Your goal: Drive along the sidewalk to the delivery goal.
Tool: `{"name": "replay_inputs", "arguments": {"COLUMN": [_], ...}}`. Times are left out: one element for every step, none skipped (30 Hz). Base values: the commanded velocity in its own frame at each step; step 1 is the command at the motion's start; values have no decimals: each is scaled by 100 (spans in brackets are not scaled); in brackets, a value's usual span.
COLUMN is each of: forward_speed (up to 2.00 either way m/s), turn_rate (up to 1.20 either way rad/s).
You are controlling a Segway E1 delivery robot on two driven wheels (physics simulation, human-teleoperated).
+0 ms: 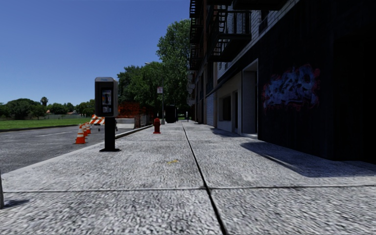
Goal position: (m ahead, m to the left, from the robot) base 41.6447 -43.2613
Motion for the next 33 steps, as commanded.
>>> {"name": "replay_inputs", "arguments": {"forward_speed": [200,200,200,200,200,200,200,200,200,200,200,200,200,200,200,200,200,200,200,200,200,200,200,200,200,200,200,200,200,200,200,200,200], "turn_rate": [0,0,0,0,0,0,0,0,0,0,0,0,0,0,0,0,0,0,0,0,0,0,0,0,0,0,0,0,0,0,0,0,0]}}
